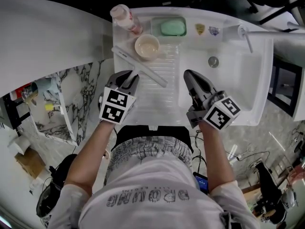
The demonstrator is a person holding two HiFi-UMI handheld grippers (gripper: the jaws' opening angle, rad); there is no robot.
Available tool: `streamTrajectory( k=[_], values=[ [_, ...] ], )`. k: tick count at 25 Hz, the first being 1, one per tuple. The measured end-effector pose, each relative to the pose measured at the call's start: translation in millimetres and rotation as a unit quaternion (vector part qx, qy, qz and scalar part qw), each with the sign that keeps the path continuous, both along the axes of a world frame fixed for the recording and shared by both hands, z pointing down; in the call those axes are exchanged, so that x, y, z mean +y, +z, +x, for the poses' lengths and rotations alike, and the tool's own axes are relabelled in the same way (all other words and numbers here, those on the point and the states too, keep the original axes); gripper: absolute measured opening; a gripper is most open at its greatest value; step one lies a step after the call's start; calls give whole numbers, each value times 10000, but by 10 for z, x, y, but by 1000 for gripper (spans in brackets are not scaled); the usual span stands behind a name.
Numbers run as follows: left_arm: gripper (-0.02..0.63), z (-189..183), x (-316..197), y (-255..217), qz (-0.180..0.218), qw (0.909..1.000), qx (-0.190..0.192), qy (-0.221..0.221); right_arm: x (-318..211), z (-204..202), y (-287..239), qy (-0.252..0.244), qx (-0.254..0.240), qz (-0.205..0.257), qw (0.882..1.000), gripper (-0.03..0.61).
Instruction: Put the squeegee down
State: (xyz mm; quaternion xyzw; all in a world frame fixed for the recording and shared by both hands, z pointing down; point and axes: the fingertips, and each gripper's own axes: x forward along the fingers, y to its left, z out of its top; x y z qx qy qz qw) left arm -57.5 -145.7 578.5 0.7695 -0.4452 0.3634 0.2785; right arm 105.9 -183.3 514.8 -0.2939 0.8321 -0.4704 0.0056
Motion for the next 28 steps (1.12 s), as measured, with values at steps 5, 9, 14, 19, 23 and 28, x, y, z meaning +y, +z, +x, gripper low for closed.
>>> streamTrajectory(
  k=[5, 9, 14, 19, 23, 28],
  values=[
    [97, 11, -13, 49, -35, 9998, -171, 47, 4, 4, 32, -29, -44, -37, 10000, 8],
    [97, 19, -17, 116, -43, 9995, -292, 77, 10, 12, 59, -41, -62, -72, 9999, 8],
    [97, 34, -34, 149, -51, 9992, -392, 63, 13, 36, 82, -38, -73, -84, 9999, 8],
    [97, 28, -38, 213, -138, 9988, -479, -8, 45, 40, 124, -71, -68, -147, 9998, 8],
    [97, 29, -53, 230, -131, 9988, -478, -40, 60, 45, 155, -86, -78, -187, 9998, 8],
    [97, 31, -73, 243, -112, 9988, -478, -41, 55, 45, 172, -87, -94, -199, 9997, 8]
  ],
)
